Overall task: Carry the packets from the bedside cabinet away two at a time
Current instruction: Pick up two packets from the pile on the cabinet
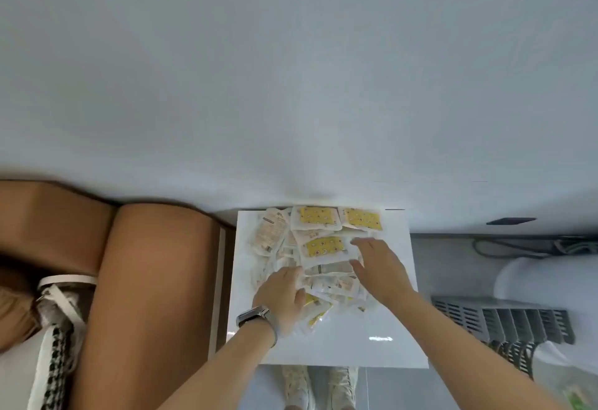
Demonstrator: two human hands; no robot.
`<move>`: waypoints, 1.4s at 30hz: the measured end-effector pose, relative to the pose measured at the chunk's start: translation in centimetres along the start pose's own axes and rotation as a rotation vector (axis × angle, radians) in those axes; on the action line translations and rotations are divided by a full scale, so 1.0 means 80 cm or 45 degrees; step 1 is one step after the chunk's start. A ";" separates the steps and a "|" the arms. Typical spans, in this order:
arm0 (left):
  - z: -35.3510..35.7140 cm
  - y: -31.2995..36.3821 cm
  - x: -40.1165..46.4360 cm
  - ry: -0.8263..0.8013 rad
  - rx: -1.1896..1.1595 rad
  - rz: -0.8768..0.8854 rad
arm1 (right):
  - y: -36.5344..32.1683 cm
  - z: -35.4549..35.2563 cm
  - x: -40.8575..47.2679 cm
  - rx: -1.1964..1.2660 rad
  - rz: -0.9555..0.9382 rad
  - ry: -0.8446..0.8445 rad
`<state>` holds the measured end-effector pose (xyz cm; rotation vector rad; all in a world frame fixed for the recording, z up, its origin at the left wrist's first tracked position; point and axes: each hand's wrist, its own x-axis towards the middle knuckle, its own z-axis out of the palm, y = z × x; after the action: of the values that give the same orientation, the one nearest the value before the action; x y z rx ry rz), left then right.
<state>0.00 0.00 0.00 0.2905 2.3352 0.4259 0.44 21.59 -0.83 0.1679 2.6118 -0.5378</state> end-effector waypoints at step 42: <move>0.009 0.004 0.033 0.414 -2.021 -0.530 | 0.063 0.035 0.175 -0.114 0.096 -0.402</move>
<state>-1.29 1.28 -2.04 -1.0315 1.5608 1.9304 -9.70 25.46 -11.38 0.1392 2.3068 -0.3853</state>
